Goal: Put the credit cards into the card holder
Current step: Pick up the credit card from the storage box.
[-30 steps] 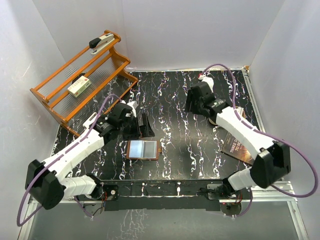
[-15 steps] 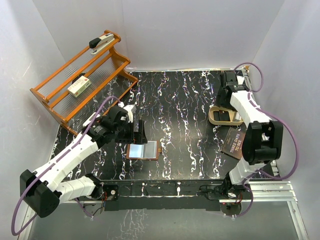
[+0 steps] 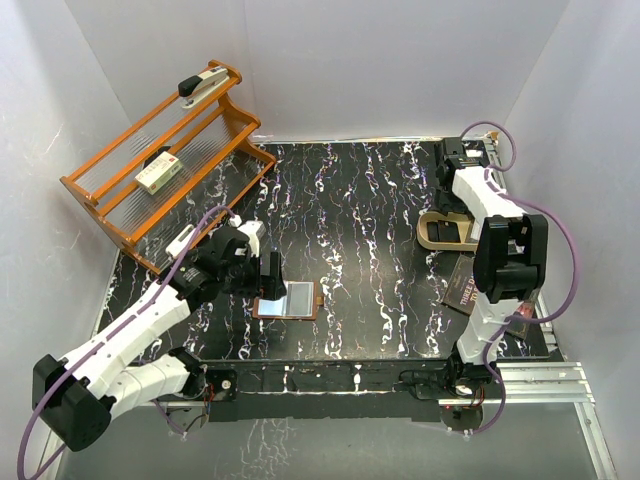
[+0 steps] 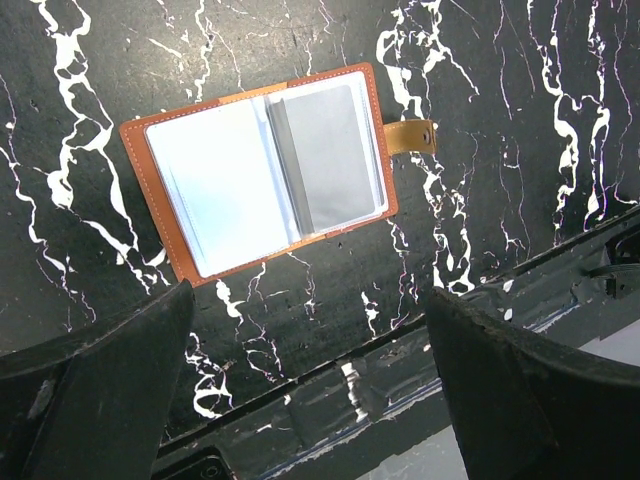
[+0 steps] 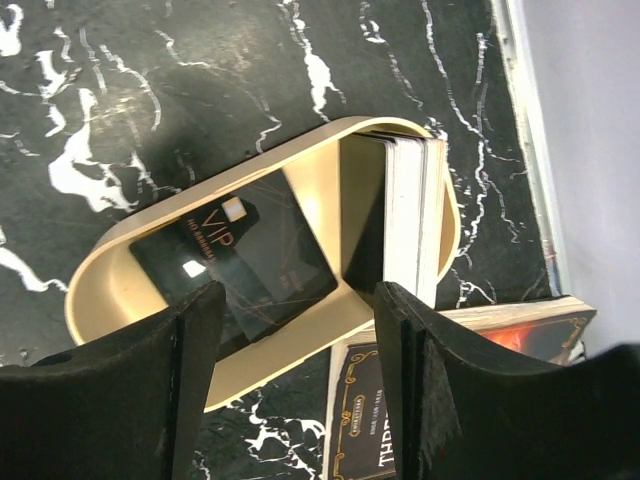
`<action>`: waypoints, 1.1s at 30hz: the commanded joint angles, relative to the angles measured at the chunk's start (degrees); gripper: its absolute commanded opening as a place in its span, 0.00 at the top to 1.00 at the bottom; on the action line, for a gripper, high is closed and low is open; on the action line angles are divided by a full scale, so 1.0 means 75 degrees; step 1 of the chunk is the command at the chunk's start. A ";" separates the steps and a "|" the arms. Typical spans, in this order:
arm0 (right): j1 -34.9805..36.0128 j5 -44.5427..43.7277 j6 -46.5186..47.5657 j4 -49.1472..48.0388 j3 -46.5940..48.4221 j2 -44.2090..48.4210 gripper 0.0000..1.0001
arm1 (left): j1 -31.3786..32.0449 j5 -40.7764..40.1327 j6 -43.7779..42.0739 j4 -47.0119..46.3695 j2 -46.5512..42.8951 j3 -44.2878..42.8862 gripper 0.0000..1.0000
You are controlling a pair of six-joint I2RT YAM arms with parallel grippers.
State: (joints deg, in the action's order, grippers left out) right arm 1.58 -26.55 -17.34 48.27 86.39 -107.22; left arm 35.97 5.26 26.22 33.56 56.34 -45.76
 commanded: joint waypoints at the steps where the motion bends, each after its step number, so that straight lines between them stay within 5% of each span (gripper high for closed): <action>1: -0.0104 -0.0963 0.0037 0.0076 0.0435 -0.0167 0.40 | -0.0002 -0.0025 -0.0144 -0.0117 0.0061 -0.0040 0.02; 11: -0.0153 -0.1865 0.0068 0.0195 0.0456 -0.0759 0.38 | 0.0003 -0.0360 -0.0115 -0.0001 -0.0040 -0.0072 0.01; 33: -0.0454 -0.2275 0.0277 0.0126 0.0413 -0.0839 0.64 | -0.0003 -0.0481 -0.0094 0.0023 -0.0209 -0.0070 0.01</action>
State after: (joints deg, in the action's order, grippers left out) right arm -0.86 -41.50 -15.79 49.71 86.94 -114.37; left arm 35.97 2.74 25.96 33.06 56.14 -45.76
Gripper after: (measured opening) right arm 0.366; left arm 0.984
